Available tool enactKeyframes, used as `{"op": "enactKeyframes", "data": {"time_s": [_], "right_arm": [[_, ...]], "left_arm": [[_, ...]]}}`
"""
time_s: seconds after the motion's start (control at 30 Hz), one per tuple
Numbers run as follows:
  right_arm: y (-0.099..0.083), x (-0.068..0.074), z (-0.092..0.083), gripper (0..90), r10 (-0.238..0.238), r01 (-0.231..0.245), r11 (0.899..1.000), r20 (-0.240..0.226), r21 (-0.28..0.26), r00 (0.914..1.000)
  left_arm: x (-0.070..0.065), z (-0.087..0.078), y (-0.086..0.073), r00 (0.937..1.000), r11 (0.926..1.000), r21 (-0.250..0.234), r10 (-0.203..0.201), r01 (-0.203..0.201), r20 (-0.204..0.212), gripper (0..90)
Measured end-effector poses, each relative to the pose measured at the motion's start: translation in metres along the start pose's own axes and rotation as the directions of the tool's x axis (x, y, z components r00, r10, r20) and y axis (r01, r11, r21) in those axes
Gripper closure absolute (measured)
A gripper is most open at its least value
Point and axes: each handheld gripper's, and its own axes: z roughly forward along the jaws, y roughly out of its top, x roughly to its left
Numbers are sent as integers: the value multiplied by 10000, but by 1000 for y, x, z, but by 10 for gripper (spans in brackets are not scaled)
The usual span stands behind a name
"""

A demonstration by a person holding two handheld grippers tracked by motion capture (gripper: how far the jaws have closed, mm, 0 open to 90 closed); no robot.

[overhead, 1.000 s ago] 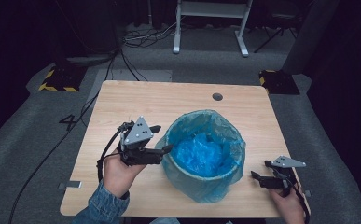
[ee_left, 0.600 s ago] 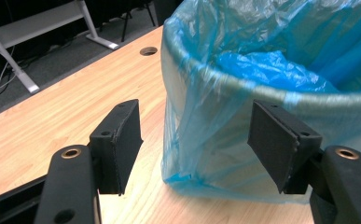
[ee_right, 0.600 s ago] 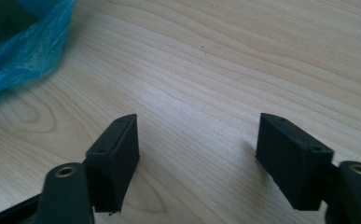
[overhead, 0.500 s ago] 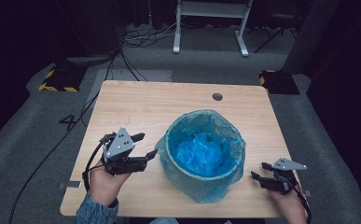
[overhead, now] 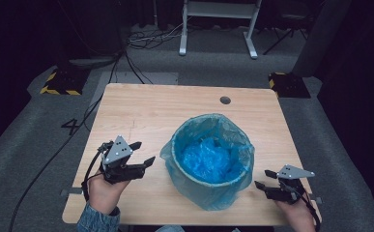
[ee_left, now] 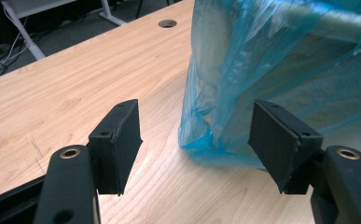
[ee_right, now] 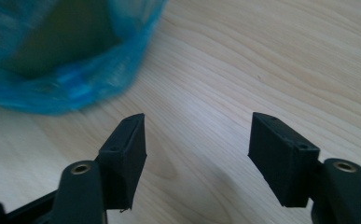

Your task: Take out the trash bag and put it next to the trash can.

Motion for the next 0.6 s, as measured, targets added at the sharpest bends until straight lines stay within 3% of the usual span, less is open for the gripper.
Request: {"op": "enactKeyframes", "data": {"time_s": [0.13, 0.33, 0.43, 0.6], "right_arm": [[6, 14, -12, 276, 108, -108, 9999, 59, -109, 9999], [8, 26, -24, 245, 303, -308, 9990, -152, -332, 9994], [13, 34, -29, 238, 241, -247, 9991, -173, -345, 9996], [25, 51, -30, 237, -45, 35, 9999, -662, -153, 9978]], "left_arm": [[1, 0, -1, 10000, 10000, -36, 16, -16, 10, 341], [1, 1, -1, 10000, 10000, 30, 48, -48, 43, 341], [1, 3, -1, 9999, 10000, 69, 40, -41, 92, 341], [1, 2, -7, 10000, 9999, 170, -13, 13, 50, 341]]}}
